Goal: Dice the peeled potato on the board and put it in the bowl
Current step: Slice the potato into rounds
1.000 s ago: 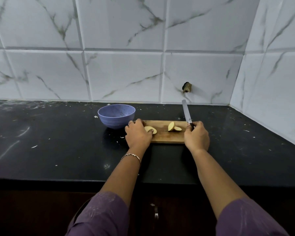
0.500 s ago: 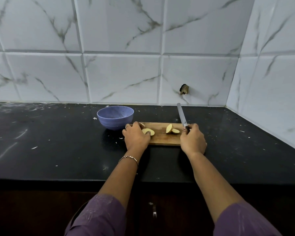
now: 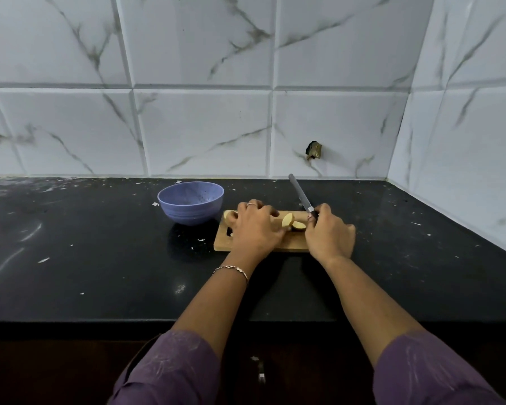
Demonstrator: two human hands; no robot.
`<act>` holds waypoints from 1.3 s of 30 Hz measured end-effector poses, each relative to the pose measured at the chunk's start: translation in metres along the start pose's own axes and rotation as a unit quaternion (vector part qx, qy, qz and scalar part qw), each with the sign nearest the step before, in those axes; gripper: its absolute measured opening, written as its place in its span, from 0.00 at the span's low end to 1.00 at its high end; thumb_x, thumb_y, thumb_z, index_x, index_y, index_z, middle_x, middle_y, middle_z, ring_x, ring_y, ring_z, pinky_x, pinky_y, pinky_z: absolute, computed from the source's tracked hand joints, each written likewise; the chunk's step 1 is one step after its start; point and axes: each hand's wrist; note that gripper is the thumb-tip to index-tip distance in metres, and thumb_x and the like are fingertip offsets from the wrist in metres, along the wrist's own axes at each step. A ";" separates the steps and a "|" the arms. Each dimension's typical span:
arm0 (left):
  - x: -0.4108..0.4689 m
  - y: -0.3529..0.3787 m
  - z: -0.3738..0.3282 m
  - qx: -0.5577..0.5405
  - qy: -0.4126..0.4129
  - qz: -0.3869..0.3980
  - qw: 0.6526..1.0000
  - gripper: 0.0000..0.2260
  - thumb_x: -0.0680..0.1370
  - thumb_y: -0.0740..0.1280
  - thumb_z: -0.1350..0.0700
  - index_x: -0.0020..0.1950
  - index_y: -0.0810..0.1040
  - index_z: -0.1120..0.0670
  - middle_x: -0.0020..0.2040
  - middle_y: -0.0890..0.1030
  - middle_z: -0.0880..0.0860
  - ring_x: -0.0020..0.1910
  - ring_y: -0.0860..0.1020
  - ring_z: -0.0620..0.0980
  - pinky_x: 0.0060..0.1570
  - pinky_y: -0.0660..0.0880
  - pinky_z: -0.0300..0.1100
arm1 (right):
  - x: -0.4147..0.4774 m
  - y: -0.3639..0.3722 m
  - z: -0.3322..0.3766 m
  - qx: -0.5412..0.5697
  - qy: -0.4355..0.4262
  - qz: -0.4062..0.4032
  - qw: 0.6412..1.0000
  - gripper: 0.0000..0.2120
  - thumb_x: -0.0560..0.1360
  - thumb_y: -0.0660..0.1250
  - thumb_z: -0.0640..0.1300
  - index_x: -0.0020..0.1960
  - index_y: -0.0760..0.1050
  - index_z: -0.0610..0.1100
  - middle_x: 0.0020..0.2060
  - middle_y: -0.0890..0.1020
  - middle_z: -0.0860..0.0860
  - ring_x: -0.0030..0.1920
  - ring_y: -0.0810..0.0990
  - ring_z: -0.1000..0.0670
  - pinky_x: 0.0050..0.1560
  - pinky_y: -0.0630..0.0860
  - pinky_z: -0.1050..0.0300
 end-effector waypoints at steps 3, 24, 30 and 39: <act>0.008 0.008 -0.010 0.060 0.036 0.039 0.997 0.23 0.72 0.69 0.34 0.62 0.78 0.44 0.65 0.74 0.50 0.66 0.66 0.53 0.59 0.59 0.53 | 0.002 0.001 -0.003 0.015 0.002 -0.005 1.000 0.09 0.83 0.58 0.48 0.60 0.71 0.45 0.49 0.84 0.48 0.51 0.81 0.45 0.54 0.67 0.49; 0.003 -0.034 0.048 0.048 0.049 -0.088 0.994 0.09 0.80 0.66 0.55 0.56 0.83 0.45 0.58 0.80 0.46 0.60 0.73 0.50 0.50 0.53 0.47 | -0.001 0.003 -0.003 0.040 -0.015 -0.024 0.999 0.10 0.83 0.57 0.48 0.62 0.71 0.45 0.49 0.84 0.47 0.51 0.81 0.44 0.56 0.66 0.48; -0.009 -0.034 0.058 0.085 0.074 -0.047 0.992 0.08 0.80 0.67 0.52 0.57 0.83 0.45 0.61 0.78 0.45 0.62 0.71 0.49 0.60 0.54 0.49 | -0.005 0.000 -0.003 0.038 -0.017 -0.029 0.999 0.11 0.83 0.58 0.48 0.61 0.72 0.45 0.49 0.84 0.47 0.51 0.81 0.43 0.55 0.66 0.48; -0.012 -0.034 0.065 0.069 0.088 -0.029 0.993 0.09 0.79 0.67 0.50 0.58 0.82 0.43 0.59 0.79 0.45 0.60 0.71 0.48 0.59 0.57 0.51 | -0.005 0.000 -0.004 0.043 -0.013 -0.024 0.999 0.10 0.83 0.58 0.48 0.61 0.72 0.45 0.49 0.84 0.48 0.51 0.81 0.44 0.55 0.66 0.48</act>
Point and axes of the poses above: each hand's wrist, its own x-axis towards the middle knuckle, its own y-axis out of the palm, z = x × y
